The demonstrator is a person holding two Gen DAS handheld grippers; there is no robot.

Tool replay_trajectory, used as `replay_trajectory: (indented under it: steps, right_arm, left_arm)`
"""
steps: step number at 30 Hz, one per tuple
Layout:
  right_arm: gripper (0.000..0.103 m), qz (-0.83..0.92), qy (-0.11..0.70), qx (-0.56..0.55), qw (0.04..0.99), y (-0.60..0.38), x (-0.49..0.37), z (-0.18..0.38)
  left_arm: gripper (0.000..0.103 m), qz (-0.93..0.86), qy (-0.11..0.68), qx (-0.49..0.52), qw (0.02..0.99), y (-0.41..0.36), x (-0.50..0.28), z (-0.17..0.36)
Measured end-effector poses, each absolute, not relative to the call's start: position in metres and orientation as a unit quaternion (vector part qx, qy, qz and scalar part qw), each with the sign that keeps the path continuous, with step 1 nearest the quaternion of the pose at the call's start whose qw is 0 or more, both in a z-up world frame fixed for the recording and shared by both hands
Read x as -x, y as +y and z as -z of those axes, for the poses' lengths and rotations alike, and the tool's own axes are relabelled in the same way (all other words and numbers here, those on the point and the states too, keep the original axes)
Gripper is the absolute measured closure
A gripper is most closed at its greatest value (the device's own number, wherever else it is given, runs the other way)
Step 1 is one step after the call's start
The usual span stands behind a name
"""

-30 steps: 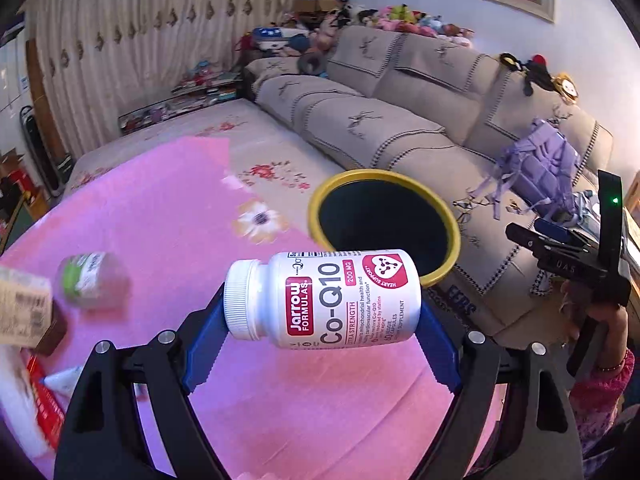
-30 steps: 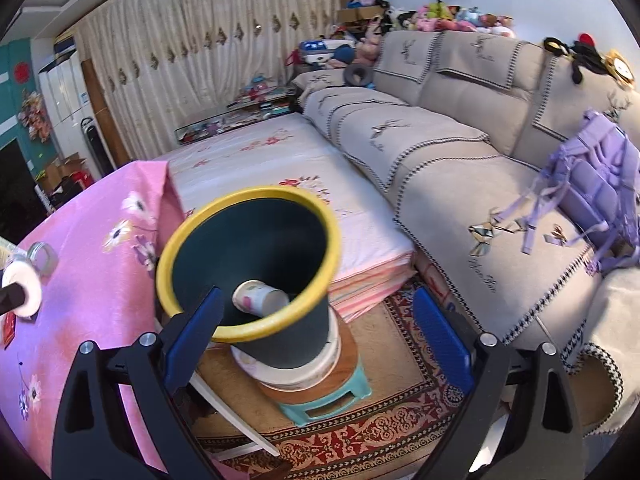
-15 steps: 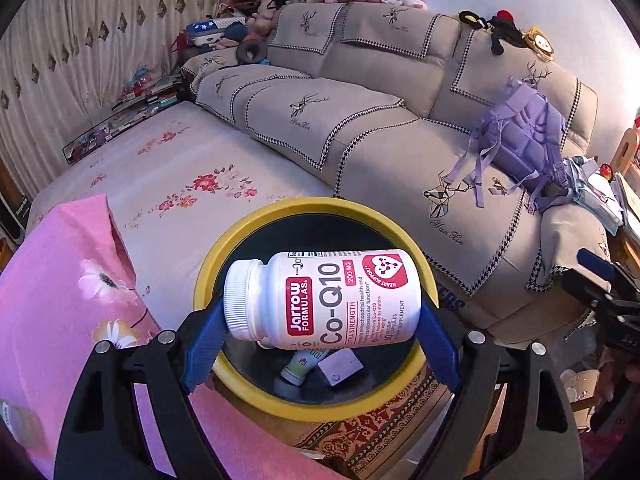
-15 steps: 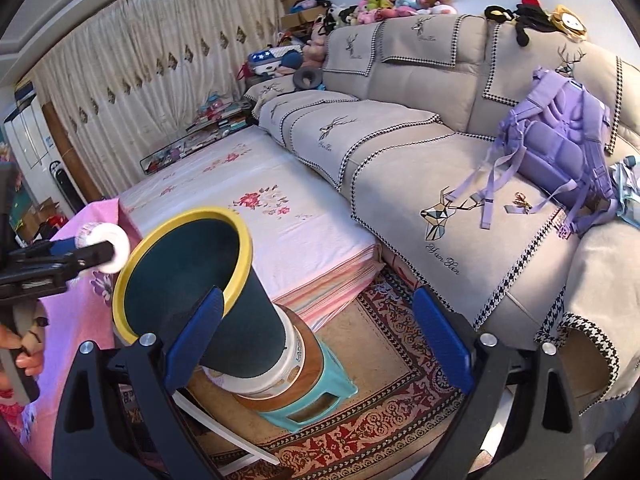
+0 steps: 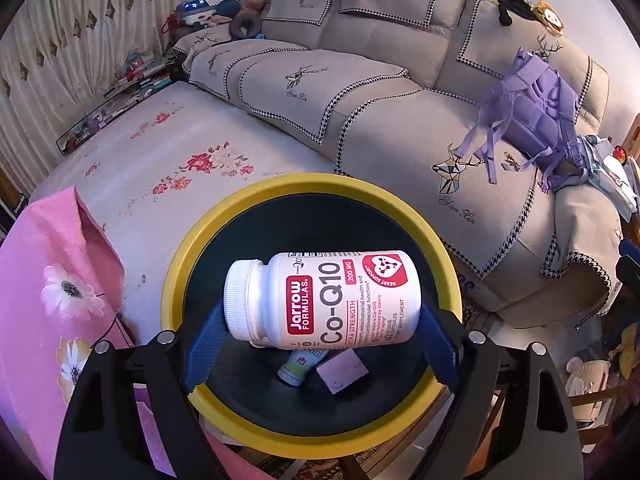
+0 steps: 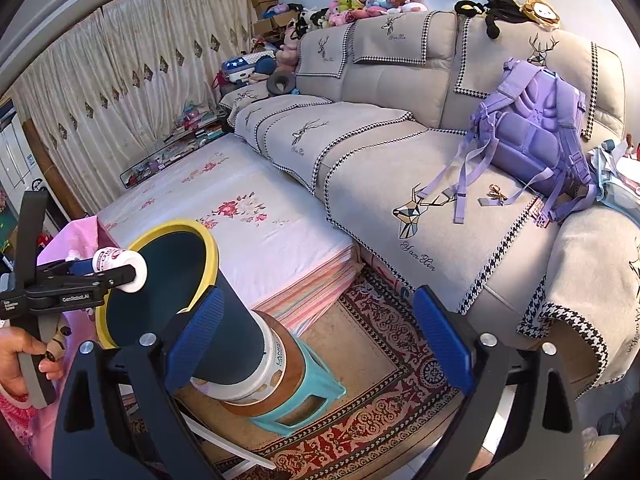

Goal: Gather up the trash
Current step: 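Carry the pill bottle over the bin and open the left tool, then move both tools back over the table toward the remaining trash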

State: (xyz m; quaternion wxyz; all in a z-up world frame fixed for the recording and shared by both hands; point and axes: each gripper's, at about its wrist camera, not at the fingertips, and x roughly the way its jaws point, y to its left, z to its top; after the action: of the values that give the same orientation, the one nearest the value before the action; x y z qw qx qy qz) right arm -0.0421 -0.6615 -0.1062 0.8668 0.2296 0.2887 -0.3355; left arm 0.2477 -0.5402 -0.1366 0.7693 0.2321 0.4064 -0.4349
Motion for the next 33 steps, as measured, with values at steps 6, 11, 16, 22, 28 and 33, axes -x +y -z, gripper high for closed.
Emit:
replay_trajectory:
  steps: [6,11,16,22,28,33]
  right_arm:
    - [0.012,0.329,0.287,-0.226,0.870,-0.655,0.037,0.103]
    - [0.012,0.319,0.290,-0.217,0.876,-0.645,0.029,0.098]
    - [0.012,0.309,0.289,-0.204,0.883,-0.631,0.021,0.089]
    - [0.012,0.295,0.287,-0.182,0.893,-0.607,0.011,0.074]
    - [0.012,0.273,0.288,-0.152,0.905,-0.574,-0.004,0.060]
    - [0.012,0.238,0.291,-0.132,0.917,-0.544,-0.026,0.053]
  left_arm:
    - [0.011,0.429,0.388,-0.227,0.783,-0.532,-0.243,0.127]
    - [0.010,0.427,0.358,-0.207,0.804,-0.501,-0.232,0.097]
    - [0.005,0.421,0.323,-0.176,0.829,-0.452,-0.212,0.063]
    - [0.005,0.387,0.285,-0.148,0.864,-0.379,-0.193,0.033]
    - [0.005,0.320,0.258,-0.107,0.905,-0.284,-0.185,0.016]
    - [0.005,0.244,0.238,-0.077,0.937,-0.200,-0.176,0.013]
